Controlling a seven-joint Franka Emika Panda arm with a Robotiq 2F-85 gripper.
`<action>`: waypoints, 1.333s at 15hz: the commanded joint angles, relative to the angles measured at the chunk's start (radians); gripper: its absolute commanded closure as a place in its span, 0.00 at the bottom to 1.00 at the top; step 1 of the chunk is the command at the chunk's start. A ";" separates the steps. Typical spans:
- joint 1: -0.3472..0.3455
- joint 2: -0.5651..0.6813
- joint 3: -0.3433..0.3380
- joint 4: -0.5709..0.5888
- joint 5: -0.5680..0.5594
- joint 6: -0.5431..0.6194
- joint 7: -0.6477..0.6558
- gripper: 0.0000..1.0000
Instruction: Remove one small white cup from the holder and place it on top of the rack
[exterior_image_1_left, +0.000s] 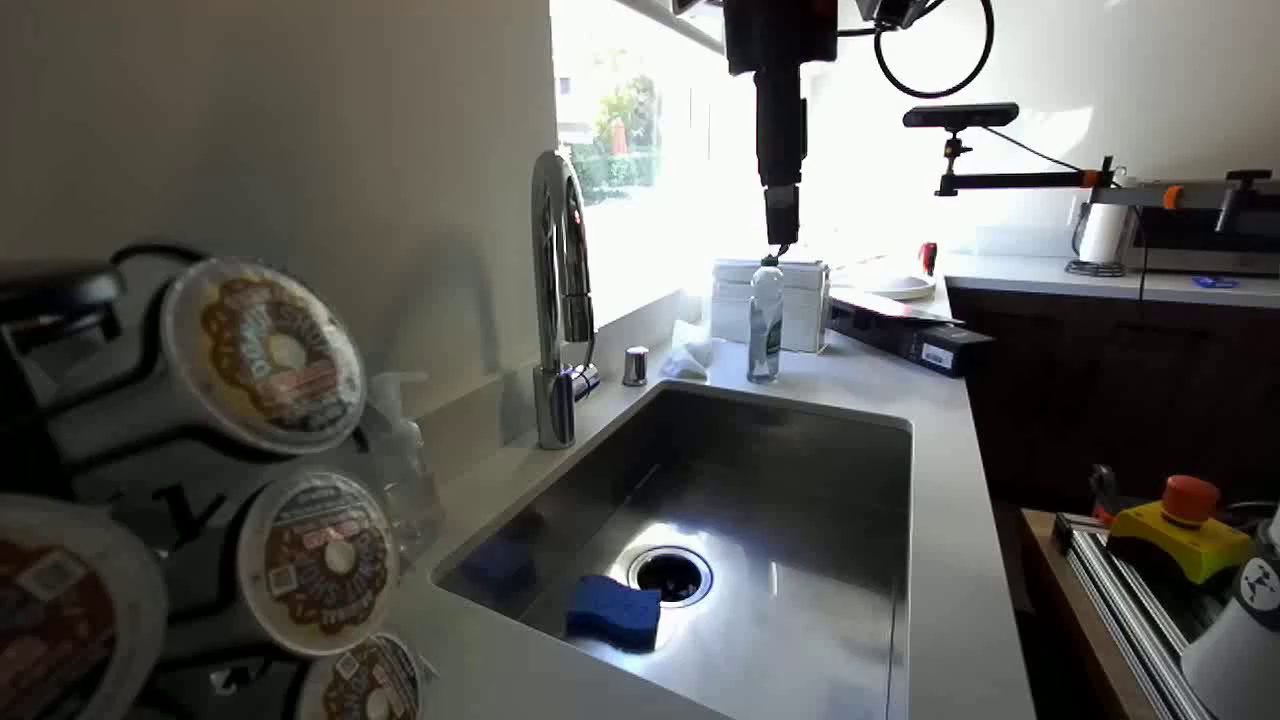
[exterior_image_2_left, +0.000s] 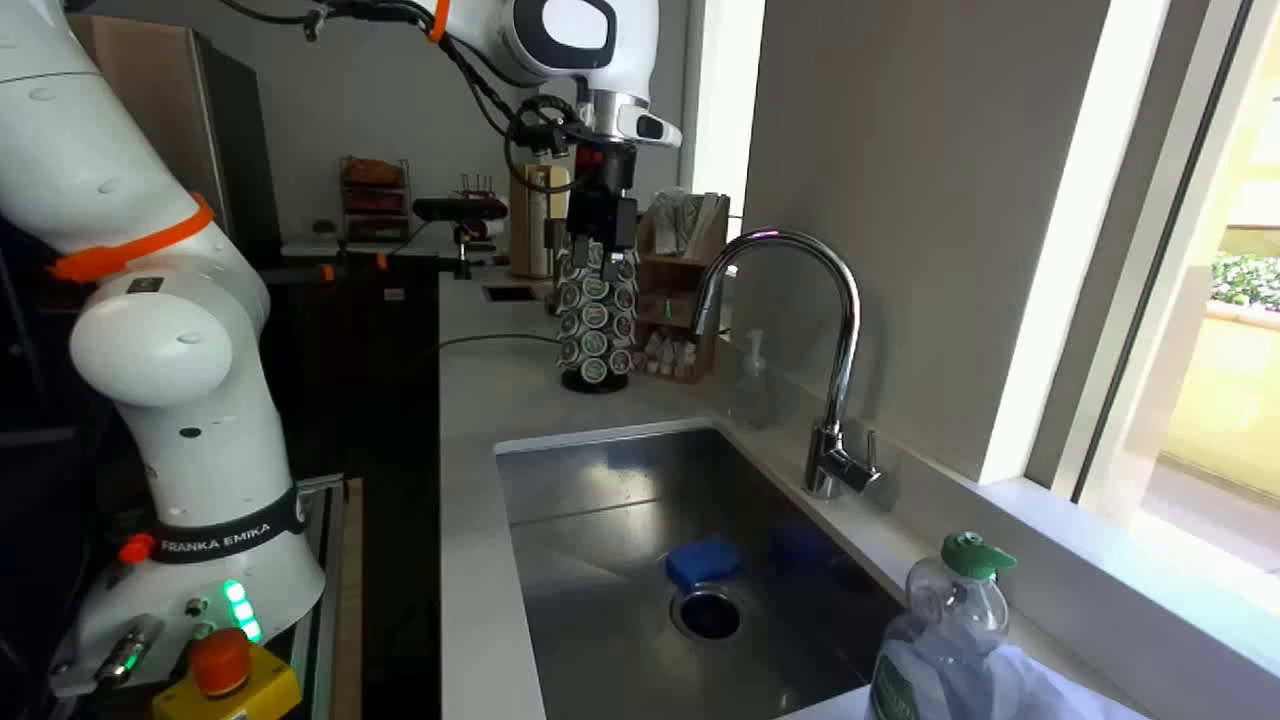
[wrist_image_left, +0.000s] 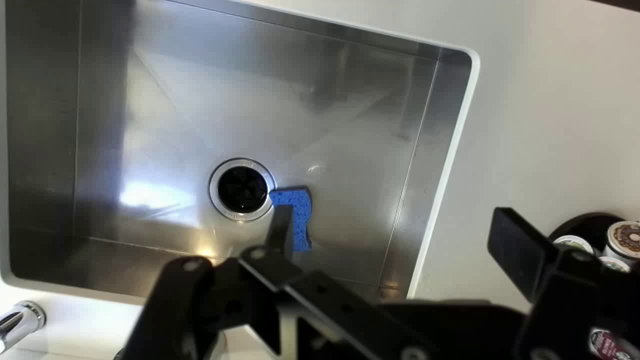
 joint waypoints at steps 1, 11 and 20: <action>0.004 0.001 -0.003 0.002 -0.001 -0.003 0.001 0.00; 0.057 0.069 0.024 0.013 0.038 0.144 -0.052 0.00; 0.138 0.144 0.041 0.102 0.161 0.372 -0.147 0.00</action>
